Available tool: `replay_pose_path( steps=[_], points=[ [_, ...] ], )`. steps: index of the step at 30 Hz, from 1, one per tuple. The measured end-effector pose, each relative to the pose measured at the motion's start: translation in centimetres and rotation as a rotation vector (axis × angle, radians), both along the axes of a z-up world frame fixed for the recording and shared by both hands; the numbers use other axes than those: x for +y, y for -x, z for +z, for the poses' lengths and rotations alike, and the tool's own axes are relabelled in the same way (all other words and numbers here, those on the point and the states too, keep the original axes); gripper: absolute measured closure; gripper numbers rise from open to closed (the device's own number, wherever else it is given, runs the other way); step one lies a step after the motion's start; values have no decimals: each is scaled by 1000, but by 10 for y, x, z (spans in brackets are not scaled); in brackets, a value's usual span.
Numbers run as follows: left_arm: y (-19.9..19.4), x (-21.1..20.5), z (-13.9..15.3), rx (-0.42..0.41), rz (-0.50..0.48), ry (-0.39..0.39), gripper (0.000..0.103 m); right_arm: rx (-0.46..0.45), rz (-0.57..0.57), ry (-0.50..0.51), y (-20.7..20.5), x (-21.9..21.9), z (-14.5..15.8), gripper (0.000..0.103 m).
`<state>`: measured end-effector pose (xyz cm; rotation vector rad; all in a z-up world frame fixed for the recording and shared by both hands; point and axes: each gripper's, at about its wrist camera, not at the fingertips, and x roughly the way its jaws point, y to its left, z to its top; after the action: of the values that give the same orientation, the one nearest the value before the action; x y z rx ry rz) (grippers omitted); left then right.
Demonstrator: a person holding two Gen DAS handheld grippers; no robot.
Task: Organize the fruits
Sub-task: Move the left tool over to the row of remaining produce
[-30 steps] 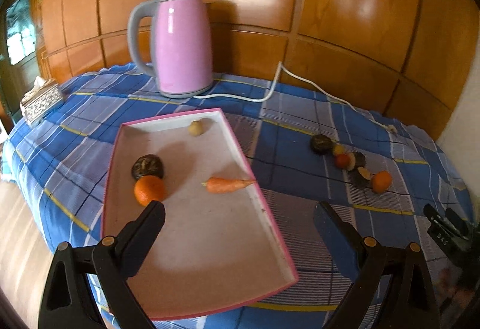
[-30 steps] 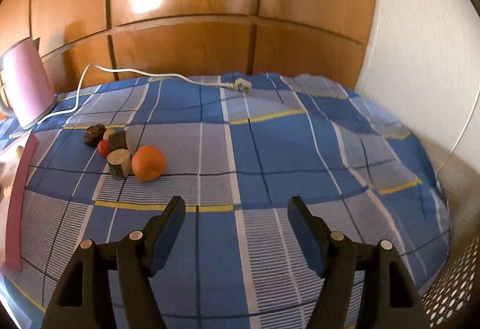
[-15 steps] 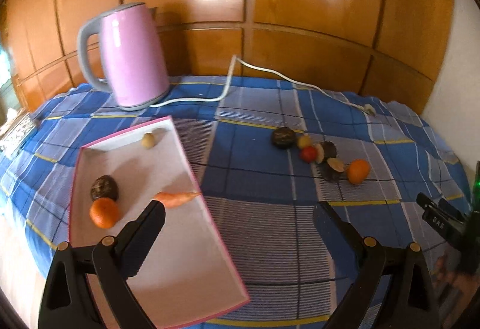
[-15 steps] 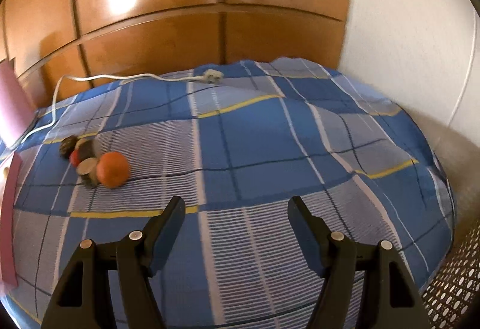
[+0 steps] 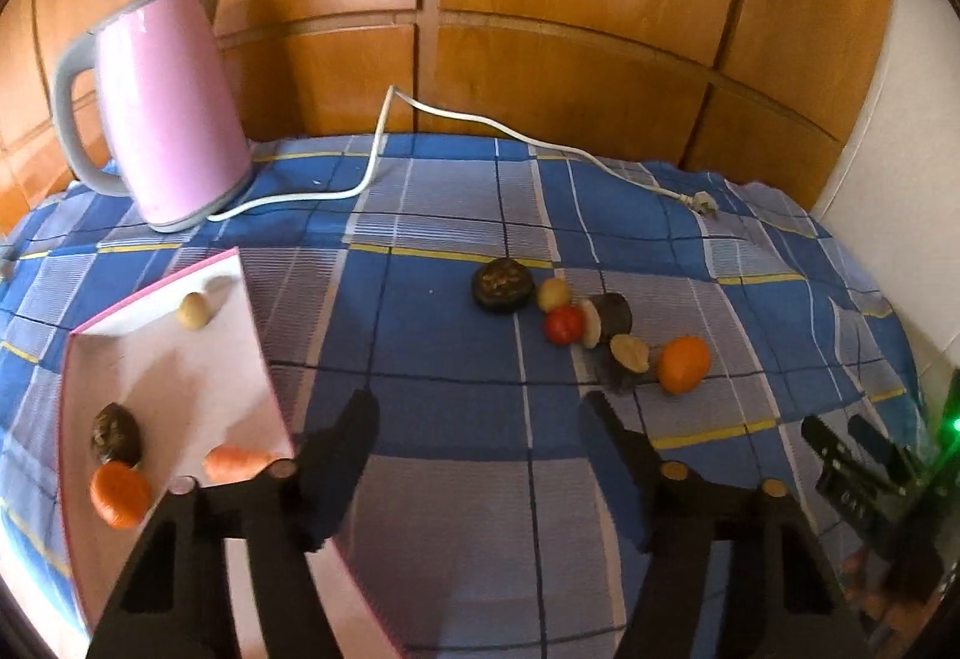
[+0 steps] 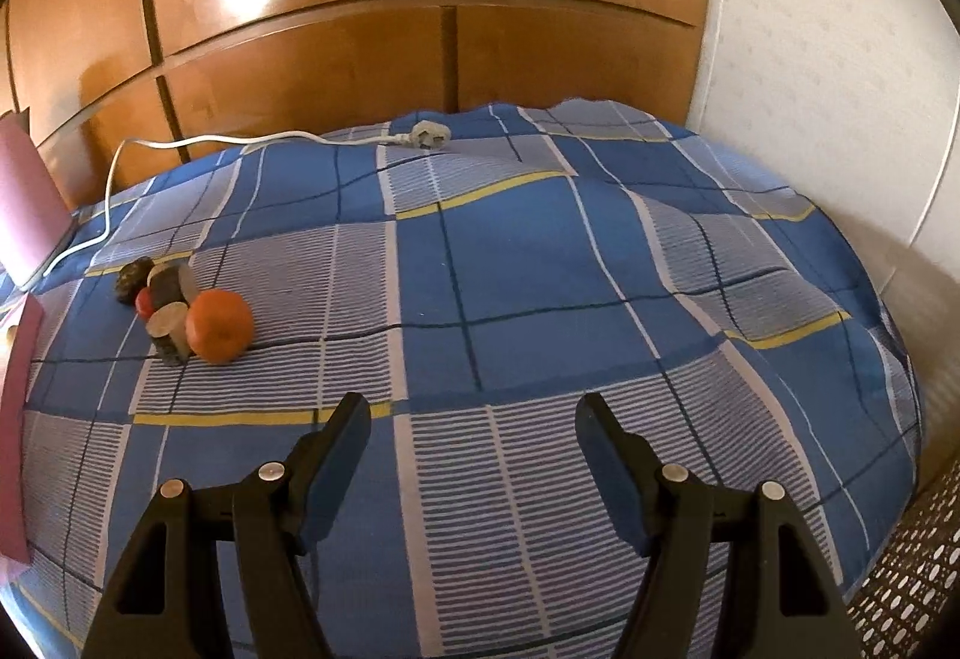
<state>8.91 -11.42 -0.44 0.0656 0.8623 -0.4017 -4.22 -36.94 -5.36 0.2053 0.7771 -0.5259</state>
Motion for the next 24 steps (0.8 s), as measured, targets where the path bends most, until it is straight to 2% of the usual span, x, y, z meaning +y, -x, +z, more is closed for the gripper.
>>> replay_pose_path(
  steps=[3, 5, 15, 20, 24],
  points=[
    [-17, -7, -4, 27, 5, 3, 46, 4, 5, 0, -2, 0, -2, 31],
    [-27, -10, -7, 42, 13, 8, 47, 4, 6, -3, -2, -1, -3, 31],
    [-78, -42, -21, 93, 13, 3, 47, -8, 13, -2, -4, -3, -3, 31],
    [-90, -50, -27, 129, 28, 7, 47, -1, 22, -4, -6, -4, -6, 31],
    [-68, -65, -26, 124, -97, 18, 48, 5, 17, -10, -6, -6, -8, 31]
  ],
)
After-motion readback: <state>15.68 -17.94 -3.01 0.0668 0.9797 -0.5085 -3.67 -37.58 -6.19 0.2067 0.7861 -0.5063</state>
